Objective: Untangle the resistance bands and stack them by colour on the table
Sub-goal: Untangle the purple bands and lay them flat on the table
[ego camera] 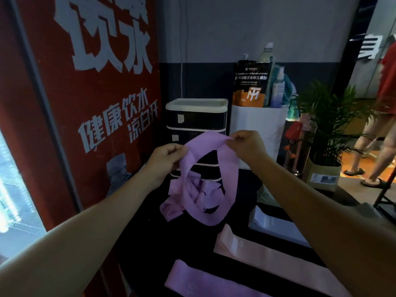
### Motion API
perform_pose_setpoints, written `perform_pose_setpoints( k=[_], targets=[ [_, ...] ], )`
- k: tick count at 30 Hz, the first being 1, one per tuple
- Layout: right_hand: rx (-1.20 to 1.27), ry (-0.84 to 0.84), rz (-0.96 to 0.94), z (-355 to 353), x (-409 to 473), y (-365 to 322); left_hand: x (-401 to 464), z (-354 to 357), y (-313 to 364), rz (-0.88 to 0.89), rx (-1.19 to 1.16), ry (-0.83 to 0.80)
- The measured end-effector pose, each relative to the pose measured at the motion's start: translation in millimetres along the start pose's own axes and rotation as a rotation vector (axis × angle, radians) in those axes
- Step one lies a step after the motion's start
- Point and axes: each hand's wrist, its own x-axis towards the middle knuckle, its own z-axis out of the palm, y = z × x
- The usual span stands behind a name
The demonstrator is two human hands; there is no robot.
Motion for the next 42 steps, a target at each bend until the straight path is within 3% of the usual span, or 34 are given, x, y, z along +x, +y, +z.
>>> perform_pose_setpoints(
  k=[3, 10, 19, 32, 42],
  targets=[
    [-0.099, -0.162, -0.034, 2.5, -6.9, -0.6, 2.0, 3.7, 12.8, -0.017, -0.065, 0.045],
    [0.159, -0.314, -0.119, 9.6, -33.1, -36.0, 9.9, 16.8, 39.5, -0.03, -0.043, 0.103],
    [0.155, -0.135, -0.118, 12.3, -28.2, -45.3, -0.8, 9.5, 50.9, -0.092, 0.014, 0.09],
    [-0.007, -0.194, -0.195, 13.1, -25.4, -42.3, -6.9, 9.5, 51.0, 0.187, 0.306, 0.026],
    [-0.058, -0.235, -0.234, 15.1, -20.2, -49.1, -1.7, 12.7, 51.6, 0.19, 0.307, -0.053]
  ],
)
